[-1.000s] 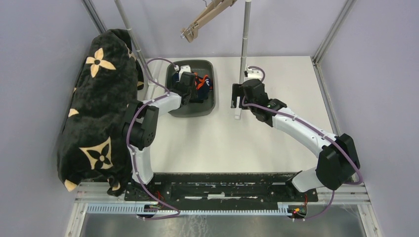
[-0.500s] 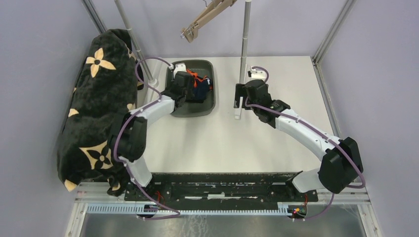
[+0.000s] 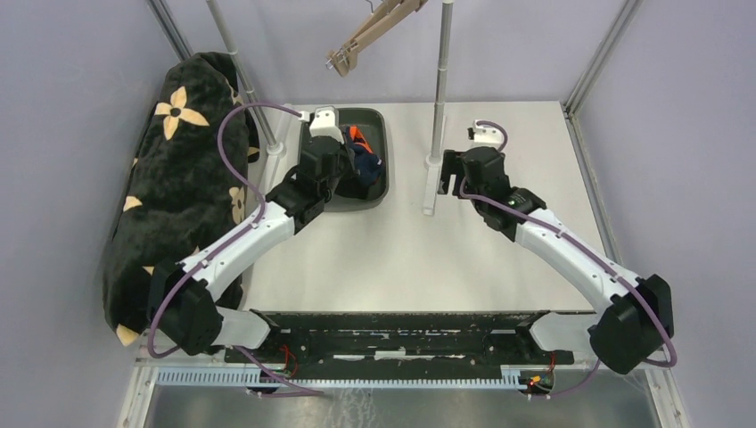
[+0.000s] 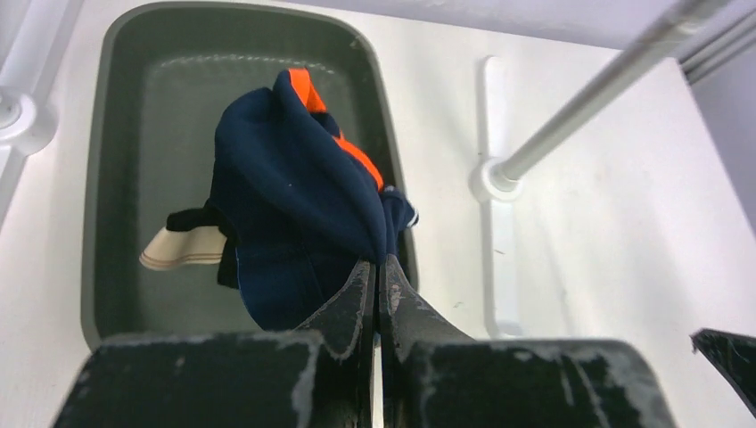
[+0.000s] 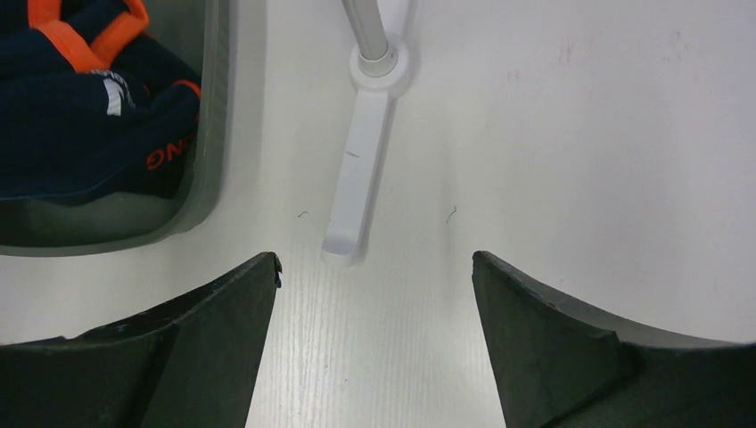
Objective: Clip the underwear to the hanger
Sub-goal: Pick up the underwear from the bin.
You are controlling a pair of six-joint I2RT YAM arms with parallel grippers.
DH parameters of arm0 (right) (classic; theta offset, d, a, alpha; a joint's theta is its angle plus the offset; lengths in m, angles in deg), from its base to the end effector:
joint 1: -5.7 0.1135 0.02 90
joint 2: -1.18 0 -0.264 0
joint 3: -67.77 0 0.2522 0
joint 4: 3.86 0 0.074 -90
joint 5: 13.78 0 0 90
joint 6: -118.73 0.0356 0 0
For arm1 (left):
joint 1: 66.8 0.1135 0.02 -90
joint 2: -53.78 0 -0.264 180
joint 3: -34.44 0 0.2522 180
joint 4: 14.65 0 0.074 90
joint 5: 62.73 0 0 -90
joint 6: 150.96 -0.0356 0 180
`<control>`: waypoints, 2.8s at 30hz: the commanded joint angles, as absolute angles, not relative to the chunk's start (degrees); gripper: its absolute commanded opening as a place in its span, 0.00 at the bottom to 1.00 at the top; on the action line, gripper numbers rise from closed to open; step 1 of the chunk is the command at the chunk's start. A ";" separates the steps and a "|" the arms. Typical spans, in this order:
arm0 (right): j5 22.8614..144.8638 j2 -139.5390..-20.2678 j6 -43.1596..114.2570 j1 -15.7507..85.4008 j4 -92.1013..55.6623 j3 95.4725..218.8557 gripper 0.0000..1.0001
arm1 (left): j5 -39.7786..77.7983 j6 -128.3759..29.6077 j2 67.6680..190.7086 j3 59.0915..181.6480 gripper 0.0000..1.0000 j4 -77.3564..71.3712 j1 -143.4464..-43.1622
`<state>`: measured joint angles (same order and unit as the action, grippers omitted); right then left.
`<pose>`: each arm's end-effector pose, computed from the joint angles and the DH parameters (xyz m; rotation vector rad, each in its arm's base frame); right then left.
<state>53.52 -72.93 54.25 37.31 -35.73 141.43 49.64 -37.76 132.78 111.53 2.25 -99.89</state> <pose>0.2543 0.1404 0.3083 0.1190 2.0883 0.1809 0.2779 -0.1649 0.3298 -0.1023 1.8821 -0.3047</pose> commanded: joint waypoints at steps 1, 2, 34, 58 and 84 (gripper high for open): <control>51.04 -67.51 53.32 36.21 -35.05 139.96 0.89 | 50.31 -39.06 127.29 111.98 0.03 0.09 -102.25; 51.35 -66.59 53.23 36.10 -34.69 139.40 0.89 | 50.31 -39.20 126.69 112.26 0.03 0.15 -102.73; 96.12 -84.51 48.54 42.12 8.86 139.61 0.87 | 46.93 -40.84 132.16 123.28 0.03 2.01 -107.52; 79.55 -91.28 46.43 43.75 23.79 141.90 0.01 | 58.27 -41.96 129.25 122.08 0.68 4.88 -107.68; 72.61 -83.25 33.93 43.23 1.37 166.32 0.01 | 61.69 -39.91 120.92 101.16 0.99 -5.23 -107.03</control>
